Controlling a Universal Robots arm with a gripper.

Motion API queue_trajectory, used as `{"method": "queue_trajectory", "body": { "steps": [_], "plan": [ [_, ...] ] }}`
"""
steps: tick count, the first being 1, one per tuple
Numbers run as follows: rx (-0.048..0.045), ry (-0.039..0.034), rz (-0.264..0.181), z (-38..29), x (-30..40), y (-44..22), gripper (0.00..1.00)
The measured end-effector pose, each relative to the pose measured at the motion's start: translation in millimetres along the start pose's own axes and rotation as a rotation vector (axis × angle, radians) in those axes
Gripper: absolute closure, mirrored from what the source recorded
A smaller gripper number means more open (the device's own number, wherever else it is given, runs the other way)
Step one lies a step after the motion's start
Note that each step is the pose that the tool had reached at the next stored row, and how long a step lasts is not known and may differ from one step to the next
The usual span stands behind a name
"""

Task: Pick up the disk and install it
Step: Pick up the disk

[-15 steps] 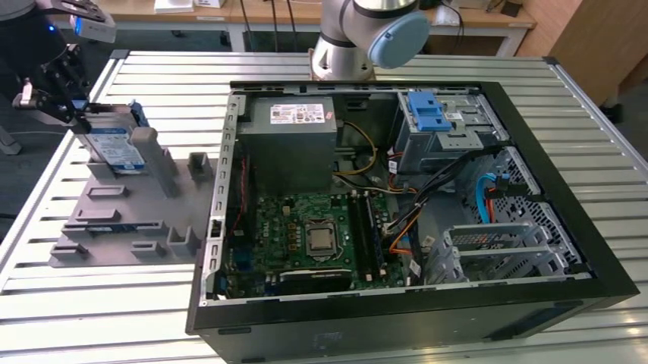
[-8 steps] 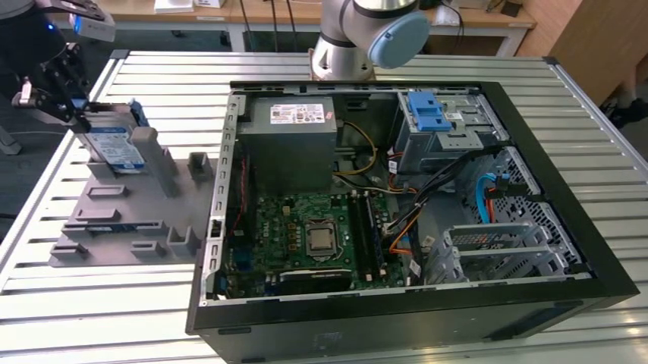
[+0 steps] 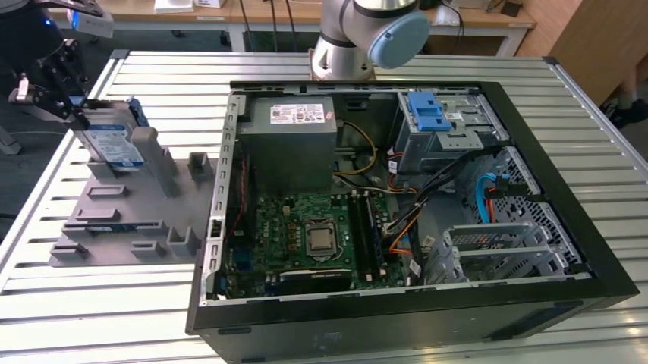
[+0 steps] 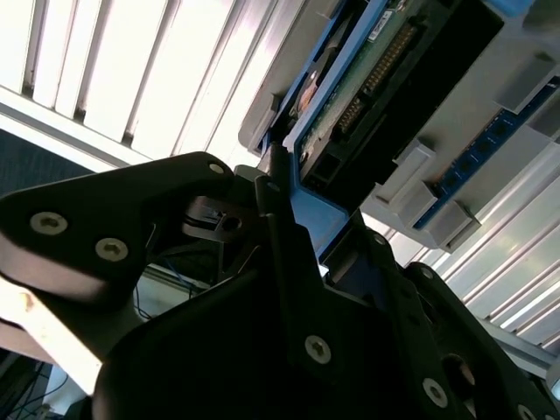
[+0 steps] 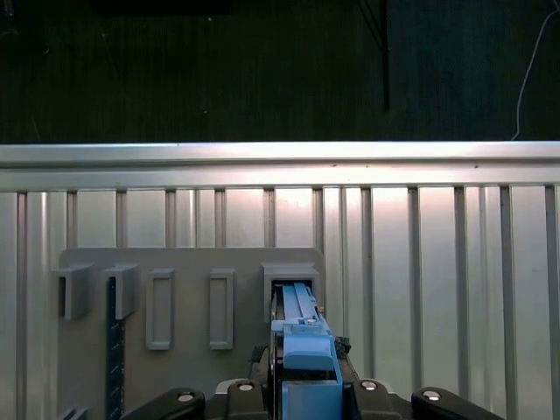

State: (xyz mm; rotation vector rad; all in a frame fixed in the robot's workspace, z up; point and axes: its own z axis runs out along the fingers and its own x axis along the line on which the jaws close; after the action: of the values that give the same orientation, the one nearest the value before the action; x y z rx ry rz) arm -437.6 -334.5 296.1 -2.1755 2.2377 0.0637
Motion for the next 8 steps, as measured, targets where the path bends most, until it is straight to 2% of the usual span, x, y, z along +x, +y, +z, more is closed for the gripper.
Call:
{"method": "queue_trajectory", "body": {
  "steps": [8],
  "plan": [
    [0.0004,-0.0002,0.000,-4.9,-0.2,0.0,0.64]
  ]
}}
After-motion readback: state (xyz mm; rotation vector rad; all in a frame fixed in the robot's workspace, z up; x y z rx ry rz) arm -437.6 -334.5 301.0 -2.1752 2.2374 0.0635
